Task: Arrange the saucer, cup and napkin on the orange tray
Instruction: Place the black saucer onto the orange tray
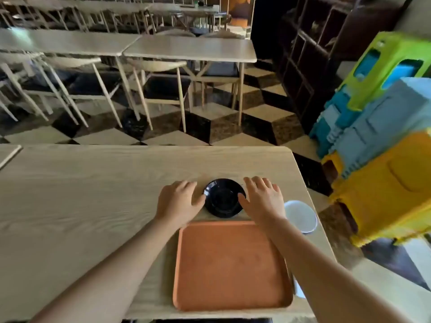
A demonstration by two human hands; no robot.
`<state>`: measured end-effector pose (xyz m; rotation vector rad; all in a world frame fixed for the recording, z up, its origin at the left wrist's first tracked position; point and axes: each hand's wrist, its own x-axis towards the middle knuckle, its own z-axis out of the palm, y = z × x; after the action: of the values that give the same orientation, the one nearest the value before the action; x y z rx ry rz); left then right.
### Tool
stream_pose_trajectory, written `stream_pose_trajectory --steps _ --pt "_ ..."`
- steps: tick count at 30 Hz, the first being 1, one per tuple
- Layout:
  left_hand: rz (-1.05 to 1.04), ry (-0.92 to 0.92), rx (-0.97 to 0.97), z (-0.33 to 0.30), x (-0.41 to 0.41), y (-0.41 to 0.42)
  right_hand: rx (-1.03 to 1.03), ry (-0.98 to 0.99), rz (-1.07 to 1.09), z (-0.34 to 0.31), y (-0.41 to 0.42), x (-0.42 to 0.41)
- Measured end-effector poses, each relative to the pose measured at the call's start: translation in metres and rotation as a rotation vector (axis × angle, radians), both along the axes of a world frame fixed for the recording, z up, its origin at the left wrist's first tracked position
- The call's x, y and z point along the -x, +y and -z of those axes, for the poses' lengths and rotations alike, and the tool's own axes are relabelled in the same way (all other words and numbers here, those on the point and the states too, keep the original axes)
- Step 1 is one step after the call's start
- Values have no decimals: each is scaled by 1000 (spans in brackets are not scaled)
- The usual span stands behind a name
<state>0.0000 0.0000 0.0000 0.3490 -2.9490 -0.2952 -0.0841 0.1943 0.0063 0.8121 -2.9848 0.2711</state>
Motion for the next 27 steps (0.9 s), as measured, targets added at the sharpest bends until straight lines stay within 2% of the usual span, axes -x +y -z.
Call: stream_pose_trajectory --steps 4,8,13,19,23,27 --pt "-57 -98 -37 47 16 -7 10 -98 77 46 -3 18" --pt "-109 -108 -29 85 51 -18 18 -156 124 83 -16 49" --pt "-184 -213 -87 124 80 -13 -40 -279 187 120 -19 75" --pt "-203 -210 -173 141 88 -7 -47 -353 215 132 -17 78" --pt "-262 -157 -360 144 91 -2 105 -457 253 137 -20 78" --pt "-378 -198 -622 145 94 -4 274 -524 288 138 -24 79"
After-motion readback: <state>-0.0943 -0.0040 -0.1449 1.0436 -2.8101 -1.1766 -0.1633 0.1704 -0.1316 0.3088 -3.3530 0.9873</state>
